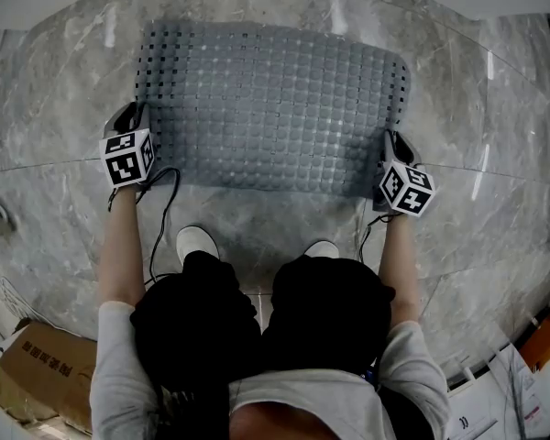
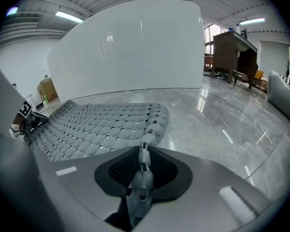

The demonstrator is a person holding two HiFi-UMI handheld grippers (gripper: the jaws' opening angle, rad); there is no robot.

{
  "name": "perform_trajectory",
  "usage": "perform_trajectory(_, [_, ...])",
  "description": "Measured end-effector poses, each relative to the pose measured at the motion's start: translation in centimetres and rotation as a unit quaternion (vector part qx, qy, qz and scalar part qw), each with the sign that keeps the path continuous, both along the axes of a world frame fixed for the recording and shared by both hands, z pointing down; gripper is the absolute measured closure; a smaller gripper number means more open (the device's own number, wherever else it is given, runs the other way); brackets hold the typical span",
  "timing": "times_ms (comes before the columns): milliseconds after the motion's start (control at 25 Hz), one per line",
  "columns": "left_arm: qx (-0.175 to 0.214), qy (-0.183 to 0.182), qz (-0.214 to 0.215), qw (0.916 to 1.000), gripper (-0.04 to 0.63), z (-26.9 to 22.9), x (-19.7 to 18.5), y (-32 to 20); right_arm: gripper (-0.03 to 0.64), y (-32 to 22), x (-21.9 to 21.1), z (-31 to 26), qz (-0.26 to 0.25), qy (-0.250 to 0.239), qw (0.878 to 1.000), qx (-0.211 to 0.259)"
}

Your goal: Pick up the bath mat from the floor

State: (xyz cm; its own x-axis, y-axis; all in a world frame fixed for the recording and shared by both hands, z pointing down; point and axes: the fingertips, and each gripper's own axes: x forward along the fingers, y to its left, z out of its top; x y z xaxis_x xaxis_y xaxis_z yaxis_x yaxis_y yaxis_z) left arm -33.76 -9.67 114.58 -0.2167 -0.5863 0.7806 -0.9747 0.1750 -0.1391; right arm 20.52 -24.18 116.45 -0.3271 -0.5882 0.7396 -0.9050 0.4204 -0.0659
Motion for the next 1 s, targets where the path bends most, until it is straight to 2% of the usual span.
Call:
perform_trajectory(200, [0.027, -0.008, -0.005, 0.9996, 0.504, -0.5, 0.0, 0.2, 0.540, -0.1, 0.1, -0.3, 0.007, -0.018, 1.000, 0.003])
perform_trajectory(360, [0.068, -0.002, -0.024, 0.9974, 0.520, -2.2, 0.3, 0.3, 0.555, 0.1, -0.2, -1.3, 0.006, -0.026, 1.000, 0.012])
perform_trajectory(480, [0.085, -0.001, -0.027, 0.9960, 0.535, -3.4, 0.8, 0.2, 0.565, 0.1, -0.4, -2.4, 0.006, -0.040, 0.999, 0.021])
perform_trajectory(680, [0.104, 0.009, -0.010, 0.9945, 0.545, -5.6, 1.7, 0.1, 0.571, 0.4, -0.8, -4.4, 0.009, -0.061, 0.997, 0.038])
perform_trajectory(1000, [0.125, 0.023, 0.018, 0.9917, 0.552, -9.3, 2.6, -0.3, 0.572, 0.8, -1.9, -8.1, 0.009, -0.061, 0.997, 0.055])
